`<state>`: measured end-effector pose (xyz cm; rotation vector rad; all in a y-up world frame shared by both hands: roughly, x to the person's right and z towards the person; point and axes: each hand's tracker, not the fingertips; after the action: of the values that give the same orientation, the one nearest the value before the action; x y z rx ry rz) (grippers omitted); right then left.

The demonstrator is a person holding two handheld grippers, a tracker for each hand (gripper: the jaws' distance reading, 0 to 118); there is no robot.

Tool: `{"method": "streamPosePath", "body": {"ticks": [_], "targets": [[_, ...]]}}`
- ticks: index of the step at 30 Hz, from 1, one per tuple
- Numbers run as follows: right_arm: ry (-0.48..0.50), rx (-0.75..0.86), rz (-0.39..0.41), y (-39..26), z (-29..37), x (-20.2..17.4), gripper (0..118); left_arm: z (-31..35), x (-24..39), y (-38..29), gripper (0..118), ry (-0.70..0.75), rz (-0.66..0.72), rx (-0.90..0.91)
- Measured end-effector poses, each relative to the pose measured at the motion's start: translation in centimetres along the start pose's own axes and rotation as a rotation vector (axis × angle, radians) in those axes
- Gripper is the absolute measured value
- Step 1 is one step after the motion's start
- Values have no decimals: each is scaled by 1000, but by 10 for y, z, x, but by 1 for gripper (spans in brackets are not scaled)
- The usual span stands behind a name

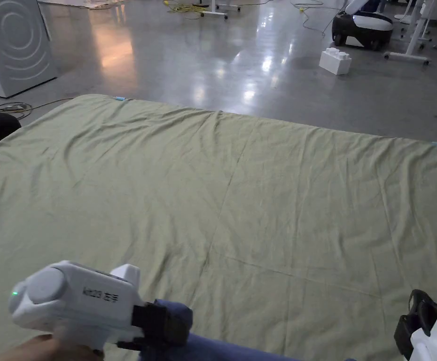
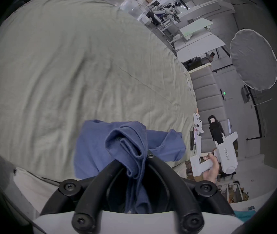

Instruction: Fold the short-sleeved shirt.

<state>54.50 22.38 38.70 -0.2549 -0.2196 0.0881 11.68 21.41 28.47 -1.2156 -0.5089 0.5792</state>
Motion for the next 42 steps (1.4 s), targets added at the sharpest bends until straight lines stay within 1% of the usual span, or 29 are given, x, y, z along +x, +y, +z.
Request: {"method": "streamPosePath", "body": {"ticks": [5, 9, 10, 13, 17, 18, 19, 20, 22, 23, 29, 32, 33, 34, 35, 36, 37, 39, 41, 42], "targets": [[-14, -6, -4, -3, 2, 7, 0, -63, 17, -10, 10, 57, 9, -61], [-26, -13, -3, -6, 5, 12, 0, -111, 23, -20, 10, 168, -17, -119], [-28, -15, -4, -6, 6, 13, 0, -119, 24, -23, 10, 172, -4, -124], [-37, -20, -7, -8, 8, 16, 0, -136, 23, -27, 10, 195, 29, -125], [-40, -28, -6, -10, 9, 16, 0, -144, 23, -30, 11, 218, 20, -120], [-40, -30, -5, -10, 9, 16, 0, -143, 25, -31, 13, 223, 15, -120], [-40, -31, -6, -11, 9, 16, 0, -140, 25, -31, 18, 223, 18, -126], [-40, -32, -5, -11, 9, 16, 0, -137, 24, -30, 34, 203, 20, -122], [-40, -33, -3, -11, 10, 17, 0, -125, 25, -27, 61, 146, 36, -100], [-40, -33, -2, -11, 10, 18, 0, -118, 25, -26, 67, 146, 36, -92], [-43, -36, -4, -12, 11, 21, 0, -67, 32, -16, 66, 67, 18, 34], [-44, -40, -8, -13, 11, 23, 0, -58, 35, -16, 65, 78, -25, 63], [-44, -41, -11, -13, 10, 23, 0, -60, 36, -17, 62, 96, -45, 57], [-45, -41, -12, -14, 10, 24, 0, -64, 37, -19, 54, 115, -64, 47], [-44, -42, -14, -14, 10, 24, 0, -70, 37, -21, 38, 125, -78, 32], [-44, -43, -16, -15, 10, 24, 0, -79, 37, -25, 26, 141, -84, 0], [-45, -44, -17, -15, 10, 25, 0, -88, 37, -29, 23, 164, -95, -30], [-45, -48, -19, -17, 10, 25, 0, -107, 39, -36, 23, 223, -150, -74], [-46, -50, -21, -18, 11, 26, 0, -125, 40, -45, 17, 280, -209, -115], [-47, -53, -21, -19, 11, 27, 0, -134, 40, -49, 17, 296, -215, -141]]}}
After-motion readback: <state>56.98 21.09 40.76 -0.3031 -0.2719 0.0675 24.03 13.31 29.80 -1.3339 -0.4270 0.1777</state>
